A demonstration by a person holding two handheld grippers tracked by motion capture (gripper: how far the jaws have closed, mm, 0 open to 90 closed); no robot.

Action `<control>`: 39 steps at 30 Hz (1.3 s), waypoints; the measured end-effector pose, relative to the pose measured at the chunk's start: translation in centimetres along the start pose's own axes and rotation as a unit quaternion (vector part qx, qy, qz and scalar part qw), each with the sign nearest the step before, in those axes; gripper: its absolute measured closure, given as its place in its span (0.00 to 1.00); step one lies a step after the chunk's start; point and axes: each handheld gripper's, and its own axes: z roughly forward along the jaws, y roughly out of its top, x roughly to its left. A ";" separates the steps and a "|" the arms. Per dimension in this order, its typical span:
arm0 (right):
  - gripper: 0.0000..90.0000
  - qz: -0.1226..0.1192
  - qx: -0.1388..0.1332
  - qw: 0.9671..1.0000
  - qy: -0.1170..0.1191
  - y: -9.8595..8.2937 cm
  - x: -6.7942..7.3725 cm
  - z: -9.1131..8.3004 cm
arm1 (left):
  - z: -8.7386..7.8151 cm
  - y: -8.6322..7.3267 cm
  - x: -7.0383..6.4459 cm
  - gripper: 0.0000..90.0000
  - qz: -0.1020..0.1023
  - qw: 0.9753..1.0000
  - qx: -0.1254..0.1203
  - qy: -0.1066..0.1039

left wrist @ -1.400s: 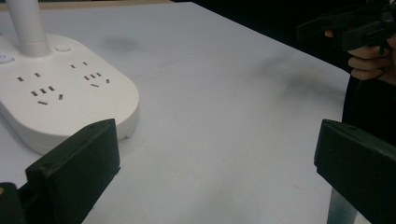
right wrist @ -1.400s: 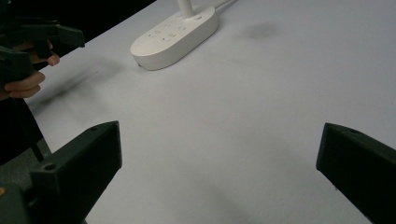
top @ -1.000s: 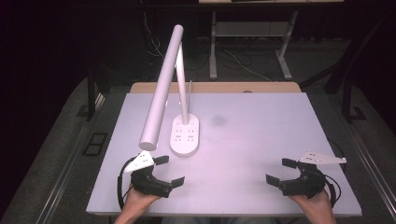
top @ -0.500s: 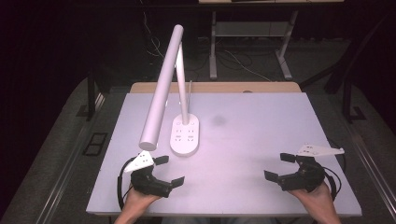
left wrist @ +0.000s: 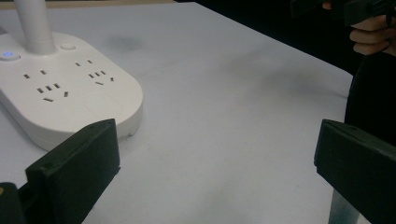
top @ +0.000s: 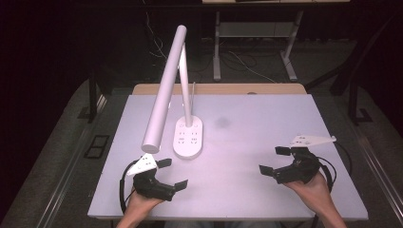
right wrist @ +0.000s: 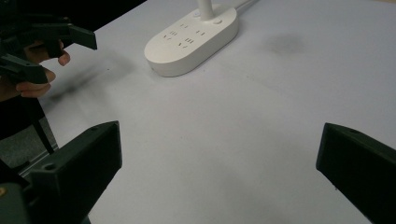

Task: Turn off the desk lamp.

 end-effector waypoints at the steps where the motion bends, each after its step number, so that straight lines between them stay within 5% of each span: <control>1: 0.00 0.002 0.004 1.000 0.002 0.2 0.0 0.2 | 0.0 0.0 0.0 0.00 0.000 1.000 0.000 0.000; 39: 0.00 -0.044 0.039 0.997 0.042 7.5 1.8 6.4 | -0.3 0.0 0.2 0.00 -0.009 1.000 -0.014 -0.011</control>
